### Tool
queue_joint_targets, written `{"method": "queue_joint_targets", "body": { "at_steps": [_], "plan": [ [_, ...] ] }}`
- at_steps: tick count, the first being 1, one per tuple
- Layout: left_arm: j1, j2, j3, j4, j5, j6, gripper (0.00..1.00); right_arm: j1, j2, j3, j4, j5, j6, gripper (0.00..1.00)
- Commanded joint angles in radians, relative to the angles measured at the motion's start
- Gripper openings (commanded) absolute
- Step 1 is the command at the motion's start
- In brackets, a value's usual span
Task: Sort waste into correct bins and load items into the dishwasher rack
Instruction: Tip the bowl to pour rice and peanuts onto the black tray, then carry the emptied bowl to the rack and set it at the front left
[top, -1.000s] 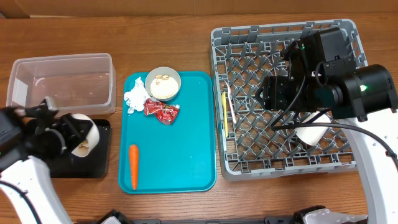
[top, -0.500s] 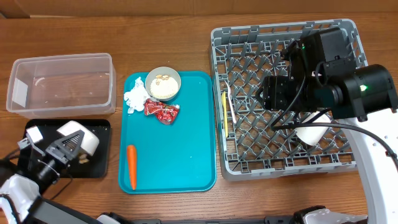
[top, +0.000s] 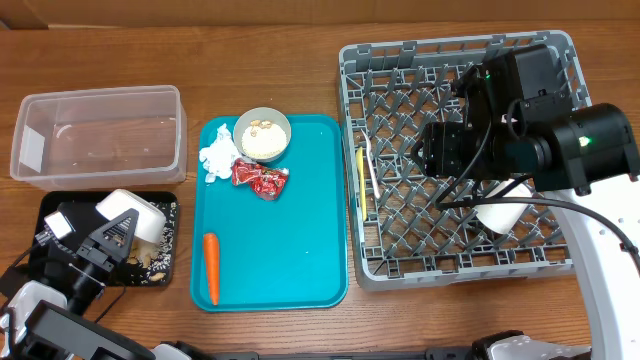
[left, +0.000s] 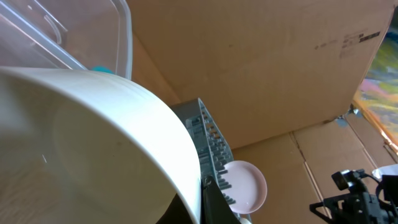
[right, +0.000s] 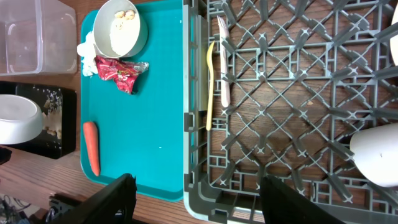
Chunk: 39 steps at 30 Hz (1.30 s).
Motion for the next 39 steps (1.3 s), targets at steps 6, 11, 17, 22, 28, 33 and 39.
{"method": "queue_joint_targets", "body": {
  "at_steps": [6, 11, 17, 22, 28, 33, 39],
  "plan": [
    [0.007, 0.002, -0.001, -0.083, 0.026, 0.190, 0.04, 0.005, -0.003, 0.000, -0.005, 0.004, -0.006, 0.67],
    [0.007, 0.002, 0.000, -0.076, -0.034, 0.224, 0.04, 0.005, -0.003, 0.000, -0.001, 0.004, -0.006, 0.67],
    [0.003, -0.024, 0.019, -0.165, -0.081, 0.232, 0.04, 0.005, -0.005, 0.001, 0.000, 0.004, -0.006, 0.67],
    [-0.017, -0.125, 0.159, -0.313, -0.234, 0.235, 0.04, 0.005, -0.020, 0.003, 0.011, 0.004, -0.006, 0.67],
    [-0.182, -0.300, 0.322, -0.336, -0.232, 0.067, 0.04, -0.033, -0.067, 0.003, 0.076, 0.021, 0.117, 0.67],
    [-0.411, -0.376, 0.350, -0.059, -0.236, -0.237, 0.04, -0.132, -0.120, 0.003, 0.114, 0.019, 0.162, 0.68],
    [-0.819, -0.348, 0.350, 0.453, -0.407, -0.642, 0.04, -0.238, -0.188, 0.003, 0.120, 0.019, 0.162, 0.76]
  ]
}}
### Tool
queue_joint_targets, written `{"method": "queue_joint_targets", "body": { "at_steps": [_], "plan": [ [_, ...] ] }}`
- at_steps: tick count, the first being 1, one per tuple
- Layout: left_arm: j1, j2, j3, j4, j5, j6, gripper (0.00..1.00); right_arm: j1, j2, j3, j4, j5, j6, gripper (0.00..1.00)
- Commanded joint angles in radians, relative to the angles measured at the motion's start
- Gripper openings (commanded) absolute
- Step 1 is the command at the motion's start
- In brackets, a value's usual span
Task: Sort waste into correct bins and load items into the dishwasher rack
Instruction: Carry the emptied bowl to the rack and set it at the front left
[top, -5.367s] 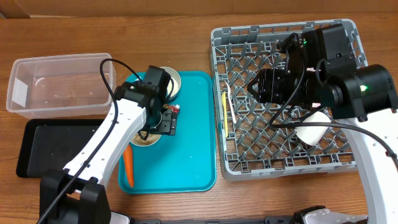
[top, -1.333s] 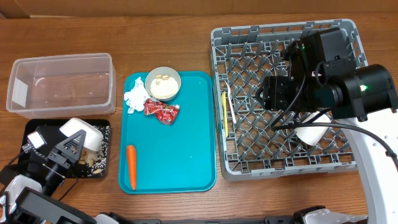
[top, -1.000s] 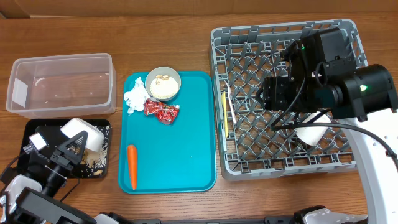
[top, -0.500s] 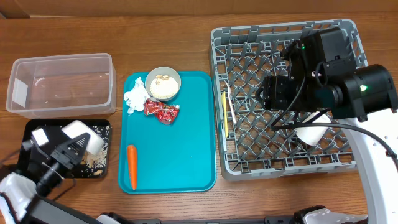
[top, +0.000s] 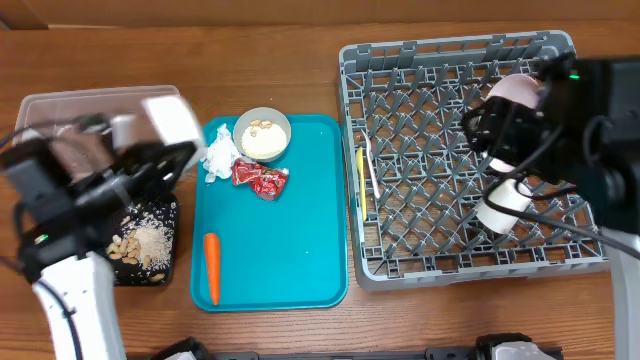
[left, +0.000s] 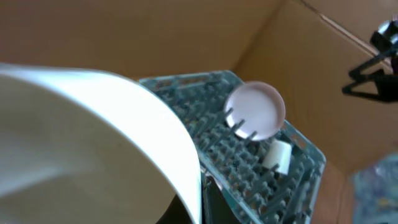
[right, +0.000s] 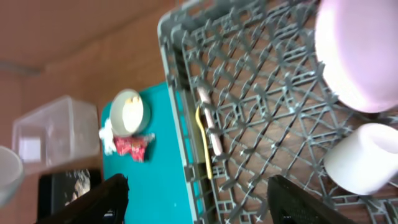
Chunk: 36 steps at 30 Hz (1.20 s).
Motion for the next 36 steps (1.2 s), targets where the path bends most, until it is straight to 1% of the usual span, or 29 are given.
{"method": "queue_joint_targets", "body": {
  "at_steps": [1, 5, 7, 10, 15, 17, 20, 23, 26, 30, 32, 36],
  "plan": [
    [-0.261, 0.036, 0.016, 0.260, -0.148, -0.371, 0.04, -0.056, -0.061, 0.003, 0.013, 0.010, 0.018, 0.78],
    [-0.496, 0.159, 0.016, 0.625, -0.223, -0.552, 0.04, -0.091, -0.094, 0.003, 0.014, 0.010, 0.018, 0.79],
    [-0.582, 0.245, 0.016, 0.772, -0.267, -0.632, 0.04, -0.094, -0.104, 0.003, 0.012, 0.010, 0.014, 0.79],
    [-0.675, 0.391, 0.016, 0.993, -0.311, -0.743, 0.04, -0.094, -0.108, 0.003, 0.006, 0.010, 0.014, 0.79],
    [-0.773, 0.634, 0.017, 1.415, -0.314, -0.968, 0.04, -0.094, -0.108, 0.003, 0.003, 0.011, 0.010, 0.79],
    [-0.797, 0.715, 0.018, 1.524, -0.332, -1.041, 0.04, -0.094, -0.108, 0.003, 0.002, 0.019, 0.010, 0.79],
    [-0.827, 0.836, 0.024, 1.634, -0.360, -1.106, 0.04, -0.094, -0.108, 0.003, -0.002, 0.021, 0.010, 0.80],
    [-0.840, 0.893, 0.040, 1.682, -0.362, -1.126, 0.04, -0.094, -0.108, 0.003, -0.003, 0.021, 0.010, 0.79],
    [-0.855, 0.920, 0.057, 1.682, -0.358, -1.126, 0.04, -0.094, -0.108, 0.003, -0.004, 0.021, 0.011, 0.79],
    [-0.871, 0.956, 0.060, 1.670, -0.359, -1.090, 0.04, -0.094, -0.108, 0.003, -0.014, 0.020, 0.010, 0.79],
    [-0.871, 0.971, 0.060, 1.656, -0.362, -1.091, 0.04, -0.094, -0.108, 0.003, -0.019, 0.021, 0.011, 0.79],
    [-0.880, 0.986, 0.062, 1.691, -0.361, -1.094, 0.04, -0.094, -0.108, 0.003, -0.024, 0.021, 0.011, 0.79]
  ]
}}
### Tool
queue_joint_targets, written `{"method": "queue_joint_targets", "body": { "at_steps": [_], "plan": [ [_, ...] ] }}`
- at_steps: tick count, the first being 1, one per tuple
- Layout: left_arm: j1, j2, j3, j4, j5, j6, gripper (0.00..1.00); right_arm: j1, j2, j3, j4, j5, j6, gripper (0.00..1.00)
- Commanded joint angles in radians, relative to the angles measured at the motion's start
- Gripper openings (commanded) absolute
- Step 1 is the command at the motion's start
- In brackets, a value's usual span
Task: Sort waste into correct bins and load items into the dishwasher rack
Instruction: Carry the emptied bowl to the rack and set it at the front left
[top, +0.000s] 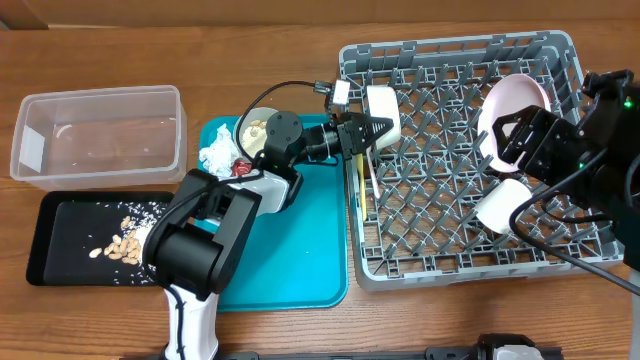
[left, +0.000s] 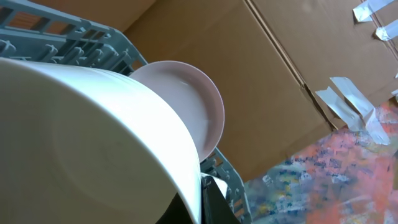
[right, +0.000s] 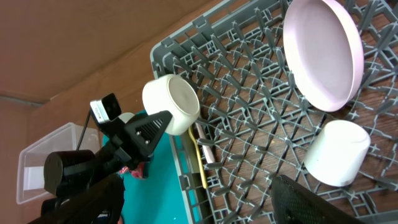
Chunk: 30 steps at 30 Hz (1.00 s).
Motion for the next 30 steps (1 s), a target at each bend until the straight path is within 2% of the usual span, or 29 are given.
{"method": "queue_joint_targets", "body": {
  "at_steps": [1, 8, 16, 30],
  "plan": [
    [-0.017, 0.034, 0.020, 0.035, 0.000, 0.004, 0.04, -0.004, -0.008, 0.003, -0.001, 0.007, -0.002, 0.79],
    [-0.042, 0.034, 0.084, 0.082, 0.054, -0.006, 0.04, -0.004, -0.008, 0.003, -0.002, 0.007, -0.002, 0.79],
    [-0.044, 0.034, 0.087, -0.087, 0.050, 0.072, 0.04, -0.004, -0.008, 0.003, -0.005, 0.007, -0.002, 0.79],
    [0.012, 0.034, 0.087, -0.198, 0.029, 0.101, 0.04, -0.004, -0.008, 0.003, -0.008, 0.023, -0.002, 0.79]
  ]
}}
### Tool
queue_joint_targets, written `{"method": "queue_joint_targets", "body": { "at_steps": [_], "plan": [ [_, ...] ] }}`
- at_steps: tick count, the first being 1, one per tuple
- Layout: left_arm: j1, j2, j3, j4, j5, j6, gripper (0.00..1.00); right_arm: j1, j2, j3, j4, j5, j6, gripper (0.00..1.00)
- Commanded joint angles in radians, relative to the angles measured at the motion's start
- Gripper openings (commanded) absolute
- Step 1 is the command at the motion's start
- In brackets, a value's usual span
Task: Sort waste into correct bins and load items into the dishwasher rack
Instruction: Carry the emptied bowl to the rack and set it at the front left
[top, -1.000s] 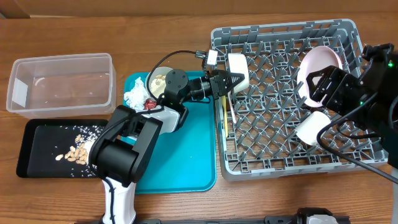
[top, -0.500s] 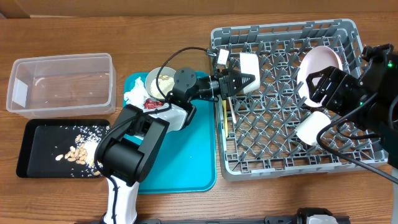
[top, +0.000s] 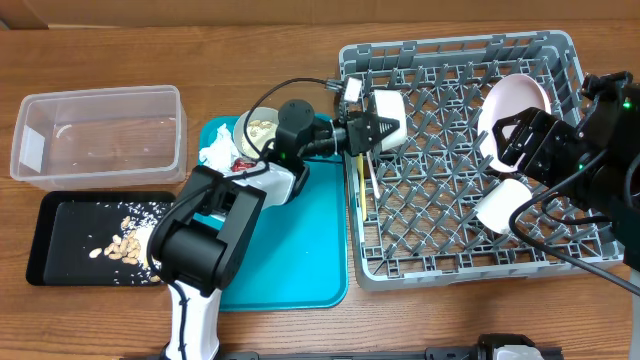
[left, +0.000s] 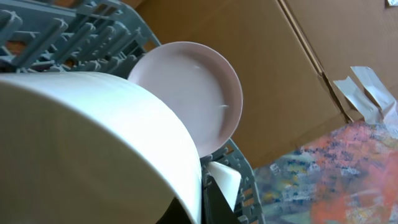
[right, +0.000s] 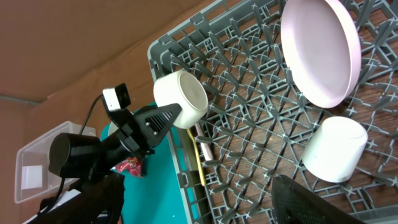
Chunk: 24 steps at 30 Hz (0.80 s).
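My left gripper (top: 368, 128) is shut on the rim of a white bowl (top: 390, 106), held on its side over the back left part of the grey dishwasher rack (top: 455, 270). That bowl (left: 93, 143) fills the left wrist view. A pink plate (top: 515, 100) stands in the rack at the back right, with a white cup (top: 498, 206) lying in front of it. My right gripper (right: 214, 202) hangs open above the rack's right side. From there the bowl (right: 183, 99) shows beside the plate (right: 320, 50) and cup (right: 333, 149).
A teal tray (top: 300, 250) holds a small bowl of food (top: 258, 128), a crumpled tissue (top: 215, 155) and a red wrapper (top: 243, 170). A clear bin (top: 100, 135) and a black bin (top: 60, 215) with food scraps stand at the left. Yellow and pink cutlery (top: 362, 165) lies in the rack.
My left gripper has carried the white bowl a little further right, in over the rack's back left cells. The right arm has not moved.
My left gripper first held the white bowl over the black bin at the left. Then it was raised by the clear bin, with scraps showing in the black bin. Then it reached the rack's left edge, now just inside. My right gripper shifted from mid-rack to the right side.
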Motion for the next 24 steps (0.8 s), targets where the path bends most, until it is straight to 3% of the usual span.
{"method": "queue_joint_targets", "body": {
  "at_steps": [1, 3, 5, 8, 17, 22, 24],
  "plan": [
    [0.022, 0.007, 0.004, -0.005, 0.003, 0.021, 0.05, -0.004, -0.008, 0.003, 0.003, 0.024, -0.002, 0.79],
    [0.027, 0.007, 0.004, -0.006, 0.018, 0.014, 0.16, -0.004, -0.008, 0.003, 0.004, 0.030, -0.002, 0.79],
    [0.028, 0.007, 0.004, -0.006, 0.043, -0.010, 0.34, -0.004, -0.008, 0.003, 0.004, 0.030, -0.002, 0.80],
    [0.034, 0.007, 0.004, -0.006, 0.098, -0.060, 0.49, -0.004, -0.008, 0.003, 0.003, 0.030, -0.002, 0.80],
    [0.124, 0.000, 0.004, -0.013, 0.198, -0.216, 0.64, -0.004, -0.008, 0.003, 0.003, 0.030, -0.002, 0.80],
    [0.171, -0.008, 0.004, -0.031, 0.221, -0.225, 0.74, -0.004, -0.008, 0.003, -0.009, 0.030, -0.002, 0.80],
    [0.199, -0.009, 0.004, -0.127, 0.225, -0.186, 0.75, -0.004, -0.008, 0.003, -0.012, 0.030, -0.002, 0.80]
  ]
}}
